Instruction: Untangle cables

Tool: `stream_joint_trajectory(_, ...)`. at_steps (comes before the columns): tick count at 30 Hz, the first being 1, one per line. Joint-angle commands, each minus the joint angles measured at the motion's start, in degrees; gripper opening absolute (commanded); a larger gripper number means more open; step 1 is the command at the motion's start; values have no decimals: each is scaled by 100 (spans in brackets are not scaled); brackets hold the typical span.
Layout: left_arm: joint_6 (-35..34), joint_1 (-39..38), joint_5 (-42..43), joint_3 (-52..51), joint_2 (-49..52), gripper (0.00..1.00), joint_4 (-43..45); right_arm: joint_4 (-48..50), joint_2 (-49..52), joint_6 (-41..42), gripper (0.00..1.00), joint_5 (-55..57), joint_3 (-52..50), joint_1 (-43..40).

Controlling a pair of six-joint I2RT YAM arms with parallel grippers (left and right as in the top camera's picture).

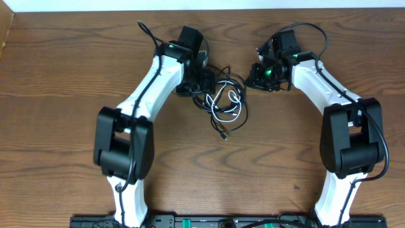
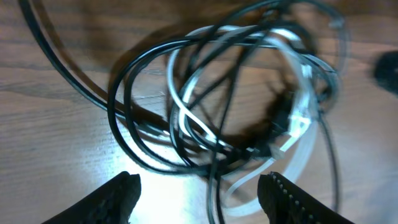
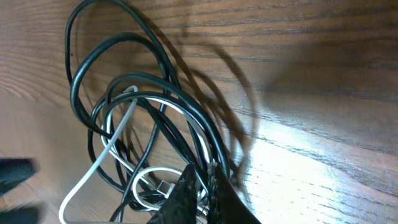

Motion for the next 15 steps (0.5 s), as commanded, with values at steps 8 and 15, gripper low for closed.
stream_joint_trajectory(8,-354,-133,46,-44,538,59,282,-66,26,-173,9,151,-15,35)
stream_joint_trajectory(15,-356,-295,24,-44,684,53,490,-70,26,-173,9,214,-15,35)
